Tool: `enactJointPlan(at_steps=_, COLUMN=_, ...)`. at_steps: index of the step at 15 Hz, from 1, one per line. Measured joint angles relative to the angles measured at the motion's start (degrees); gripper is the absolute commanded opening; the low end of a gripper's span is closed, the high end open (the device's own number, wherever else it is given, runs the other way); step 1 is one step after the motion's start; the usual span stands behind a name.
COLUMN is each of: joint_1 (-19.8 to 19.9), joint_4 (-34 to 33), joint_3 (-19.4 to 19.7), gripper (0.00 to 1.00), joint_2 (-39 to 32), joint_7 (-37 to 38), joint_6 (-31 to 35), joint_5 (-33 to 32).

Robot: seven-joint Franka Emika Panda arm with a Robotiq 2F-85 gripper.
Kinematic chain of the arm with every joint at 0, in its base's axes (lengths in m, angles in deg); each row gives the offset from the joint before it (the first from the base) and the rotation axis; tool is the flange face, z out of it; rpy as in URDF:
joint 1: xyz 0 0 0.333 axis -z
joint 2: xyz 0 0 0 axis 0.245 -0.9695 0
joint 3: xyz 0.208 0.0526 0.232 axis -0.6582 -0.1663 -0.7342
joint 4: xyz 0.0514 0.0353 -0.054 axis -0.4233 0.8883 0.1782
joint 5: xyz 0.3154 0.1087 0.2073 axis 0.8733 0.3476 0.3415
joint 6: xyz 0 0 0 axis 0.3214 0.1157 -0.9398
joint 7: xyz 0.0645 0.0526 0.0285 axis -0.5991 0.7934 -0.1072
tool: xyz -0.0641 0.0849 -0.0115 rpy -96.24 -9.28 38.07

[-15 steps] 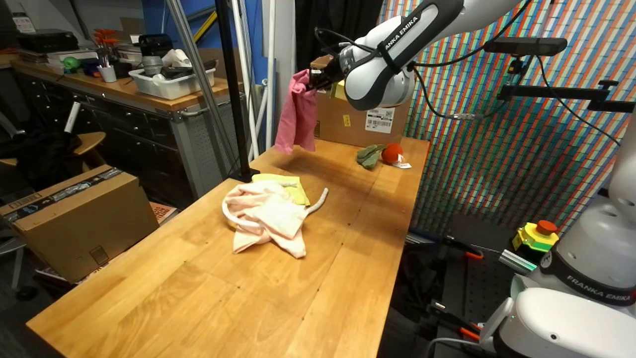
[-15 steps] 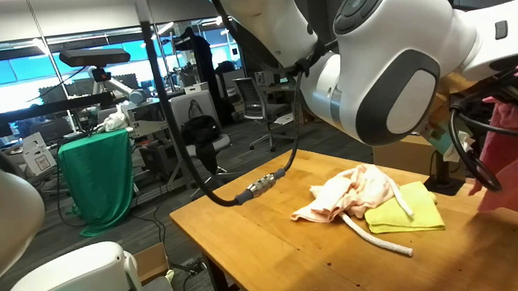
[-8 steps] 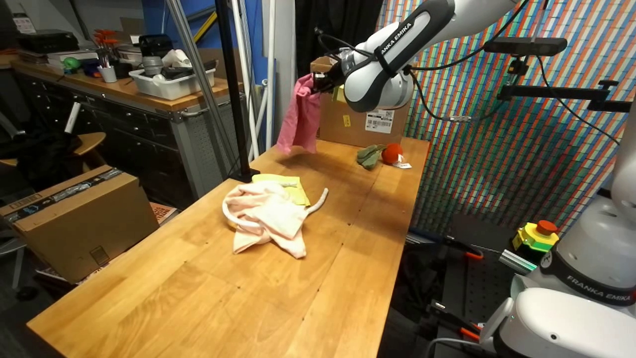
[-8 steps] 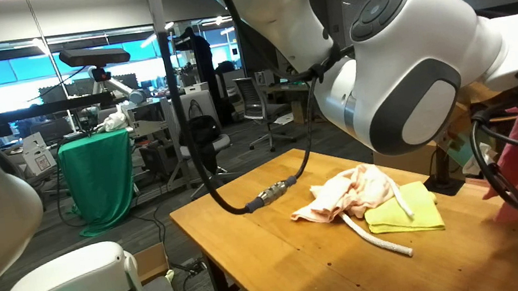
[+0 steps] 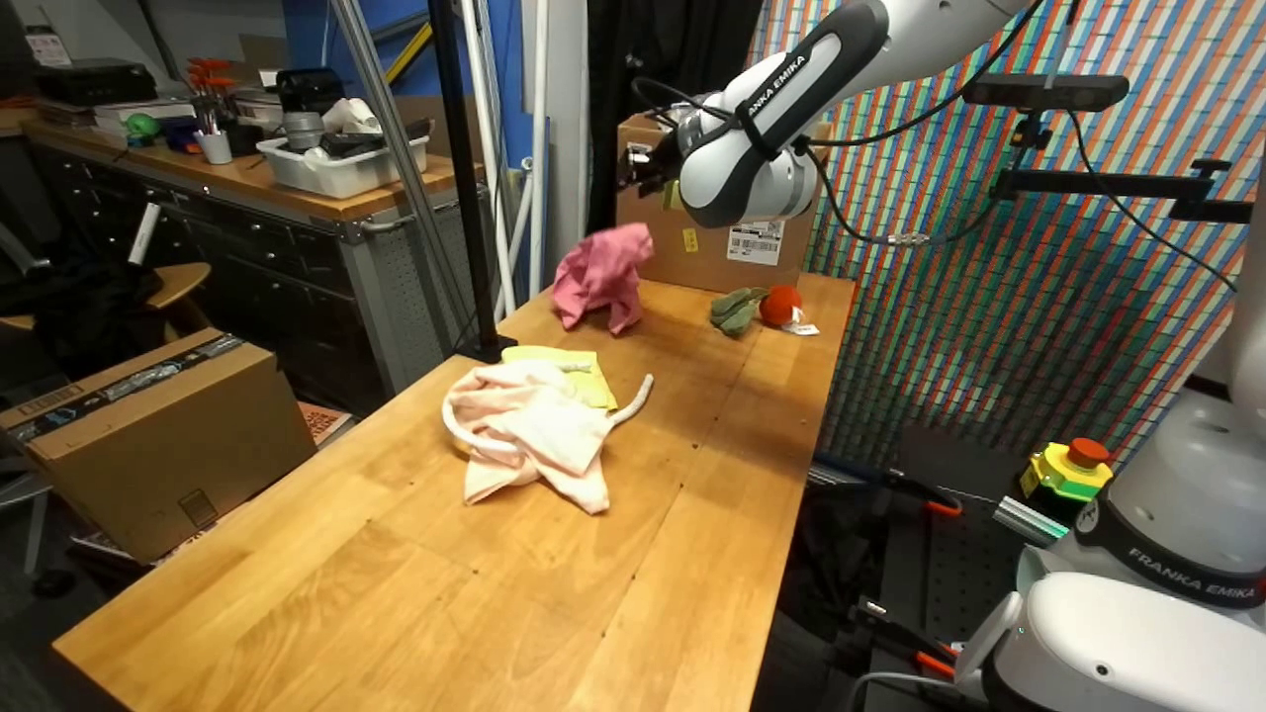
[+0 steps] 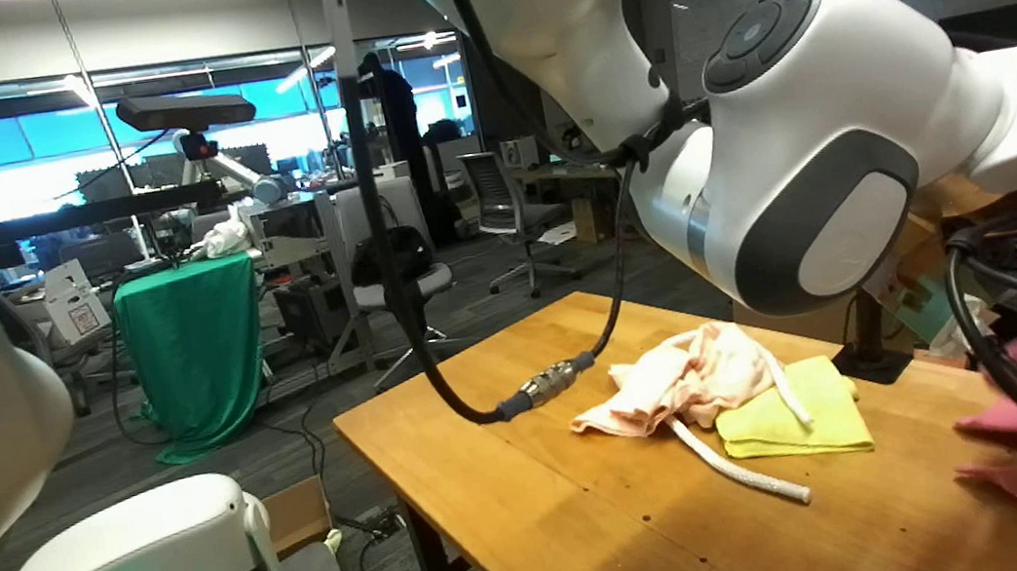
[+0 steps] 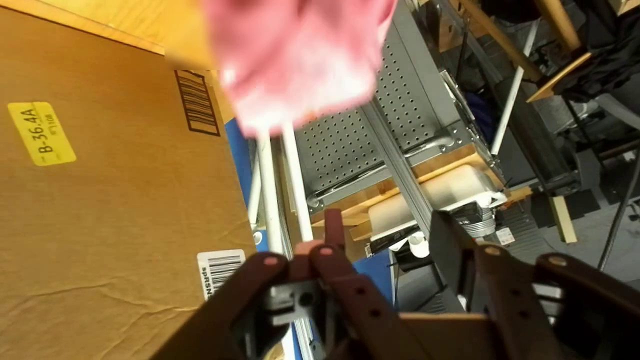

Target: Spread the cloths and the objects across the table

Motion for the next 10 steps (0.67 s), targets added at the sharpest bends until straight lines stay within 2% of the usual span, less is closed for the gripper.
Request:
enactJointPlan(at_steps=3, joint_1=-2.35, joint_4=0.0, joint_3=2.6, gripper=0.99, joint_2=0.01, joint_7=-0.27, joint_6=-1.21, joint_5=-0.02)
enactJointPlan(at_steps=6, joint_1=-2.06, joint_4=0.02, joint_3=1.84, gripper=1.0, joint_2=0.48, joint_7=-0.5, joint_6=-6.28, joint_5=-1.17)
enactJointPlan(at_steps=7, joint_1=-0.76, joint_4=0.07, joint_3=0.0, gripper=1.0, joint_2=1.0, joint_7=-0.36, joint_6=-9.46, joint_5=-2.45)
enactJointPlan(at_steps=10, joint_1=7.94, joint_4=0.37, joint_3=-12.61, gripper=1.0, joint_2=3.54, joint_7=-1.02, joint_6=-20.27, joint_5=-4.75)
